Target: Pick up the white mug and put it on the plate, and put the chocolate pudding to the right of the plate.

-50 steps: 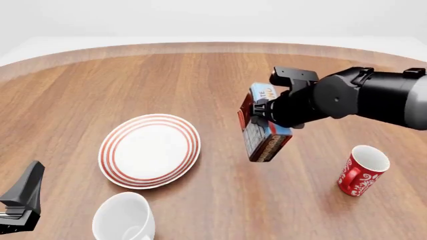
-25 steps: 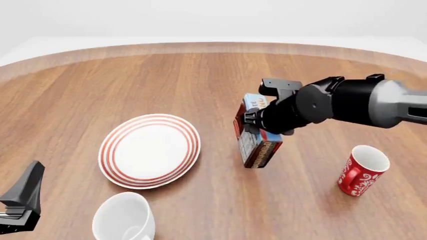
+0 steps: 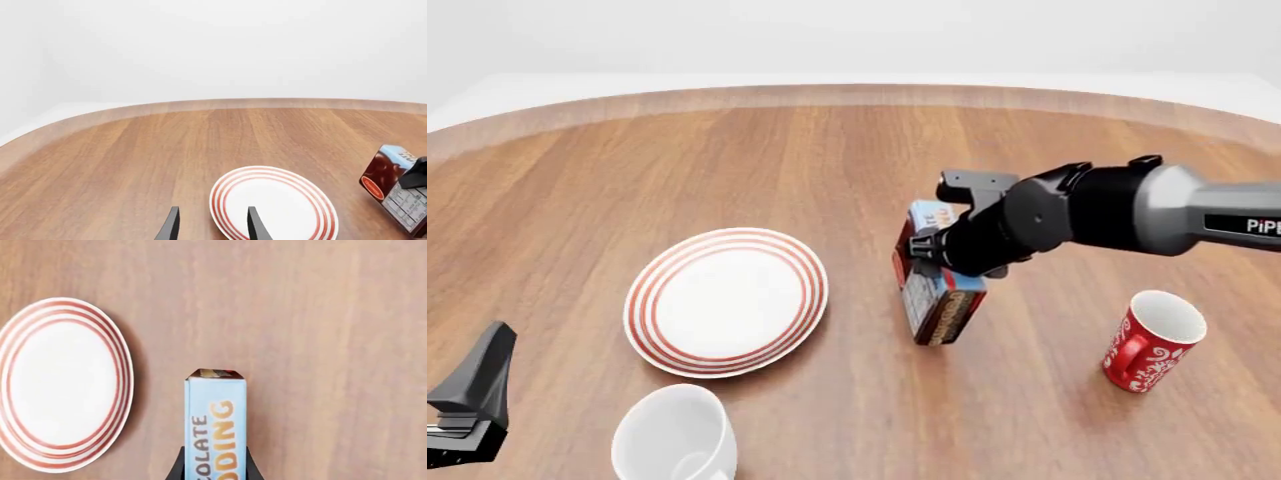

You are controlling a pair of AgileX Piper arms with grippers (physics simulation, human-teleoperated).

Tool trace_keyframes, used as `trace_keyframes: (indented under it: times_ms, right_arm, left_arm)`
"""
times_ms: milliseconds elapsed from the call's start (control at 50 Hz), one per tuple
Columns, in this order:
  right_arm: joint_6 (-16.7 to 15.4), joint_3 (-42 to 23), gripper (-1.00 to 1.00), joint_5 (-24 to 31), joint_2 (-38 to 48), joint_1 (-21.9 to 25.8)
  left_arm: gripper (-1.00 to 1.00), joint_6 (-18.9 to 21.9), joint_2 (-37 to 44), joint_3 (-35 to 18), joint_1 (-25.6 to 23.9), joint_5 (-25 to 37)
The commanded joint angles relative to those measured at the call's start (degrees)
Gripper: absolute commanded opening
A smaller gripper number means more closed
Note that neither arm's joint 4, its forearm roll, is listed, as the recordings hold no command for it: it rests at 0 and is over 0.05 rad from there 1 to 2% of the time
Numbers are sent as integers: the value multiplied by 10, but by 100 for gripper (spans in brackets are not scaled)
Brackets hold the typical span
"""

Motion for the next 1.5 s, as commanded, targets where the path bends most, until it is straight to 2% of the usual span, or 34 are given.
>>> trace_keyframes:
  times_ms: [20,260,460,480,780,800,840,1160,1180,1500]
  right_arm:
    - [9,-3,-100,-2,14,1]
    - [7,-4,-100,-2,23,-1]
    - [21,-6,-100,-2,28,9]
    - [31,-5,100,-4,31,17]
    - [25,-19,100,3,19,13]
    - [8,-23,100,5,14,8]
    - [15,-21,100,6,12,11]
    - [-10,-30,100,23,-19,4]
    - [-20,-32,100,25,-21,3]
    - [-30,-14,100,31,-61,1]
  left_arm:
    - [100,0,0,0,0,0]
    - [100,0,0,0,0,0]
    - [100,0,0,0,0,0]
    - [100,0,0,0,0,0]
    - [100,0,0,0,0,0]
    - [100,0,0,0,0,0]
    - [100,0,0,0,0,0]
    - [100,0,0,0,0,0]
    - [100,0,0,0,0,0]
    - [100,0,0,0,0,0]
